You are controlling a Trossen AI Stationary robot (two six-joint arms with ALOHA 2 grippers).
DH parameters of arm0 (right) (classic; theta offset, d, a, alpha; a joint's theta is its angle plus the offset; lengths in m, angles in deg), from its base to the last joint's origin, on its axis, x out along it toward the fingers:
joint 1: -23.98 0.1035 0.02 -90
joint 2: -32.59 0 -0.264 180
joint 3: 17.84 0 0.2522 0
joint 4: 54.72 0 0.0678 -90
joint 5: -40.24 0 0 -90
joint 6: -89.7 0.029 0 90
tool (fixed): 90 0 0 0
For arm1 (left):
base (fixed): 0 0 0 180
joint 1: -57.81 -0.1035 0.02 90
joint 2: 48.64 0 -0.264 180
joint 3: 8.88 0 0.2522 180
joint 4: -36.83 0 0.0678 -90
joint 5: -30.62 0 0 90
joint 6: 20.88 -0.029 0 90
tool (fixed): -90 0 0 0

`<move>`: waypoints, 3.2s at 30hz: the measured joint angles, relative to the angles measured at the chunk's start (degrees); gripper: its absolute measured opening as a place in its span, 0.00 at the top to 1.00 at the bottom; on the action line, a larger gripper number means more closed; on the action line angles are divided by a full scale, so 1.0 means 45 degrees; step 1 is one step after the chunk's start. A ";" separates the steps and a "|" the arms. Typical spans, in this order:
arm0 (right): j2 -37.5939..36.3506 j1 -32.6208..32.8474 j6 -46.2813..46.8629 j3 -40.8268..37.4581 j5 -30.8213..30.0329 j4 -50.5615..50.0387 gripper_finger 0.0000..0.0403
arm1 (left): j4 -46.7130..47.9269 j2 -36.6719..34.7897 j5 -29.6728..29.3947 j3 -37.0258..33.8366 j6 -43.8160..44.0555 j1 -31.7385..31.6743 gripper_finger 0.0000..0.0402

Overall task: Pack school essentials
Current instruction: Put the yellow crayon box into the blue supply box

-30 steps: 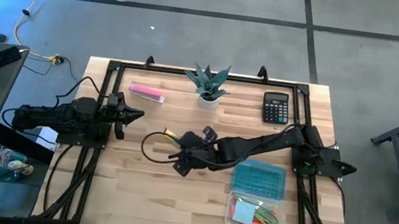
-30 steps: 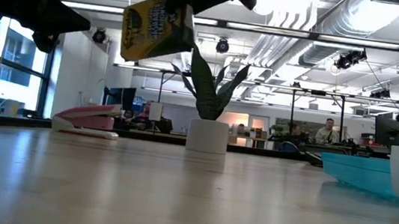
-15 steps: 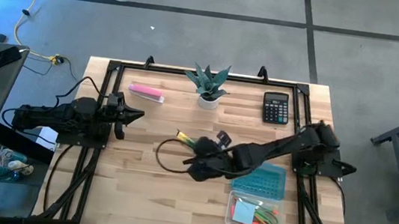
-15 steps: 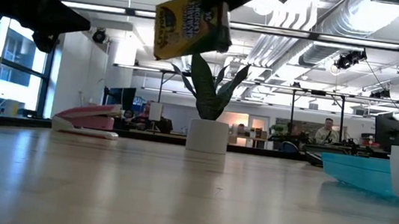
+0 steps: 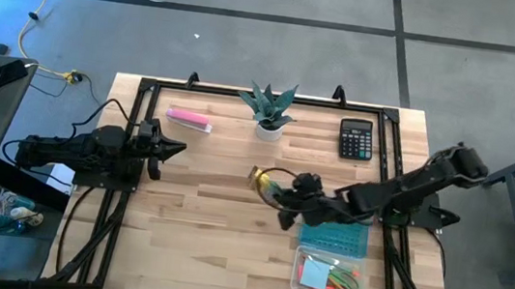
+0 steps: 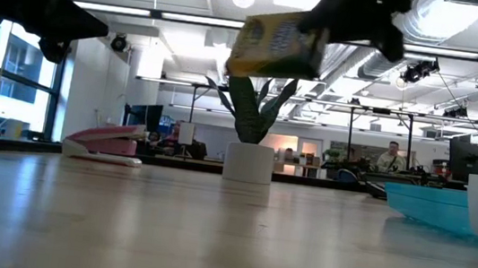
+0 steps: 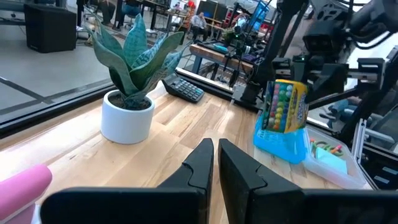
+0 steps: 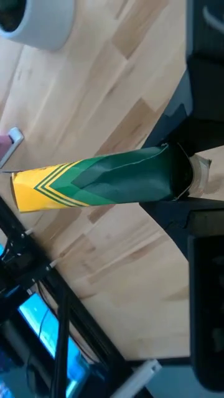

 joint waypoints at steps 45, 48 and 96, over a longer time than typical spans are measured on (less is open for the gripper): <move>-0.4378 0.7904 0.8104 -0.2489 0.1573 -0.4386 0.79 | 0.0005 0.0005 0.0000 0.0000 0.0000 0.0001 0.96; -0.3776 0.8241 0.8638 -0.2489 0.1553 -0.4195 0.79 | 0.0004 0.0000 0.0000 0.0000 0.0000 0.0000 0.96; -0.0808 0.8933 1.2195 -0.2489 0.1196 -0.3631 0.35 | 0.0000 0.0000 0.0000 0.0000 0.0000 0.0000 0.96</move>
